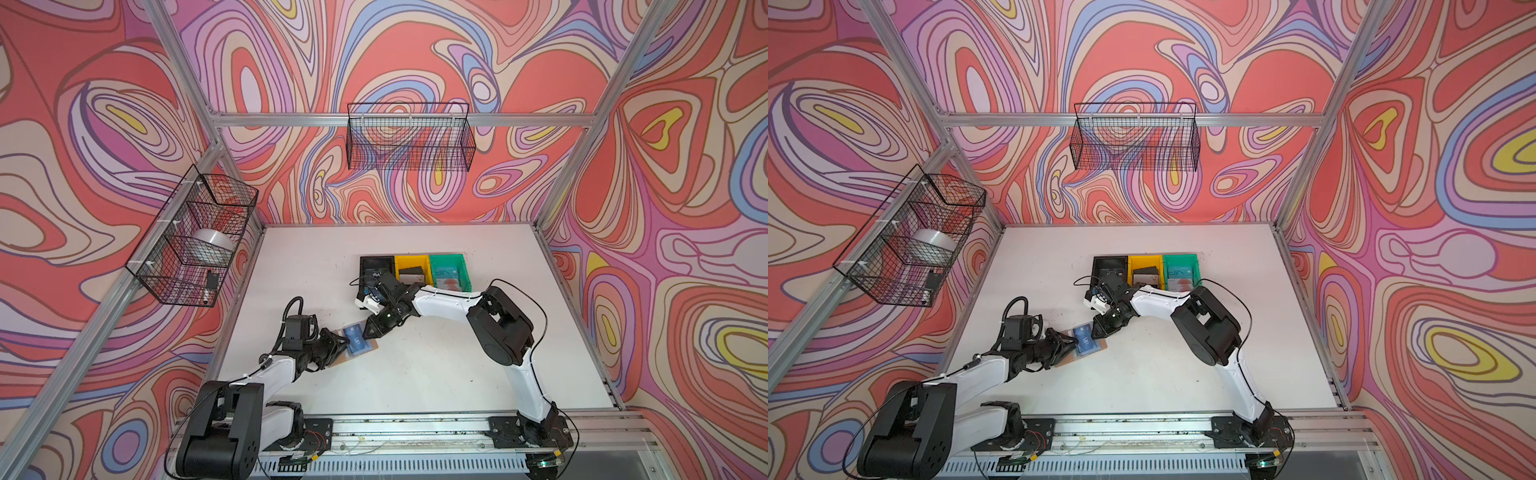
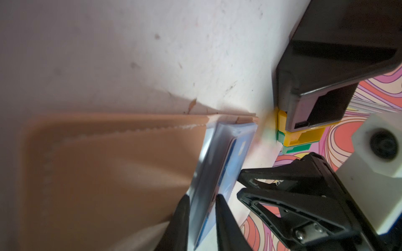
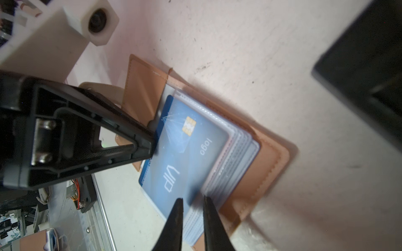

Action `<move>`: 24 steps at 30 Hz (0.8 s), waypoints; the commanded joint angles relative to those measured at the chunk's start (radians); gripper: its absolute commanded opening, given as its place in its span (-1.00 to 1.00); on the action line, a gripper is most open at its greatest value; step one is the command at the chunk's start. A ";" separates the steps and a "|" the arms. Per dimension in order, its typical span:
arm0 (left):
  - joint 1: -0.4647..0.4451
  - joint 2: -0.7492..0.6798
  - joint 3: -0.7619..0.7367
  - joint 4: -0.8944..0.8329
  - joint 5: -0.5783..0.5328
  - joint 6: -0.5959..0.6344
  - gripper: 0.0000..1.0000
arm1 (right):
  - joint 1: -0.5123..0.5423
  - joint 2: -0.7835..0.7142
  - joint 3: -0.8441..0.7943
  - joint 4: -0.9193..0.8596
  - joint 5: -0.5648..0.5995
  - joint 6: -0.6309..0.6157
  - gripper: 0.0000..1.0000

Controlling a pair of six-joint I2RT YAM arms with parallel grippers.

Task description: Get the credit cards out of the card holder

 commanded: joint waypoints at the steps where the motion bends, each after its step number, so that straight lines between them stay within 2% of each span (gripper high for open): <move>1: 0.012 0.019 -0.015 0.008 -0.001 -0.001 -0.51 | 0.011 0.008 0.000 0.021 -0.031 -0.003 -0.59; 12: 0.033 0.002 -0.014 -0.018 0.003 0.017 -0.52 | 0.014 0.019 0.003 0.018 -0.031 -0.001 -0.59; 24: 0.036 0.044 0.009 -0.004 0.024 0.029 -0.56 | 0.014 0.042 0.020 -0.013 -0.031 -0.019 -0.60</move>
